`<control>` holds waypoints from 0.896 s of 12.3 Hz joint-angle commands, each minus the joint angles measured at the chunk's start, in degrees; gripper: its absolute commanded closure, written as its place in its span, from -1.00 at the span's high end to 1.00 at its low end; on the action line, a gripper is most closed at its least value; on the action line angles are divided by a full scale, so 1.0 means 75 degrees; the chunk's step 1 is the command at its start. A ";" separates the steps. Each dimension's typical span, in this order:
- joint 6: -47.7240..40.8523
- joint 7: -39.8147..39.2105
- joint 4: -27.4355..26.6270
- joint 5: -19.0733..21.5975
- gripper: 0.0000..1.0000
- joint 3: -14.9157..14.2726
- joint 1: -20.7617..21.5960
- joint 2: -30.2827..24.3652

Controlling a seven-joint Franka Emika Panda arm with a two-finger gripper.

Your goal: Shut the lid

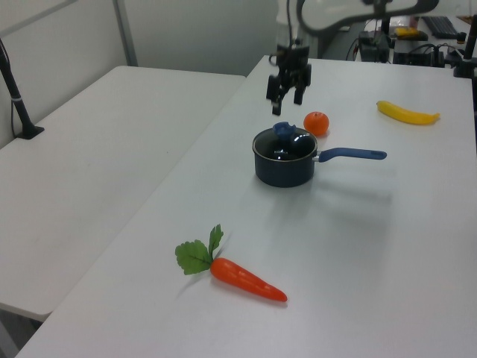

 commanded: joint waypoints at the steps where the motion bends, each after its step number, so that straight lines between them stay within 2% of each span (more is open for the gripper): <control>1: -0.0106 -0.0241 -0.2078 -0.0599 1.00 0.1125 -0.0692 -0.2377; 2: -0.0118 -0.0252 -0.2664 -0.0963 1.00 0.1700 -0.1220 -0.3080; 3: -0.0165 -0.0264 -0.3134 -0.1152 1.00 0.1961 -0.1526 -0.3667; 4: -0.0455 -0.0427 -0.3452 -0.1154 1.00 0.2010 -0.1727 -0.4079; 6: -0.1426 -0.1361 -0.3420 -0.1142 1.00 0.1999 -0.1985 -0.4457; 8: -0.1618 -0.1378 -0.3396 -0.1154 1.00 0.1847 -0.2010 -0.4575; 9: -0.1607 -0.1377 -0.3385 -0.1154 1.00 0.1603 -0.1940 -0.4529; 11: -0.1676 -0.1377 -0.3116 -0.1165 1.00 0.1460 -0.2010 -0.4494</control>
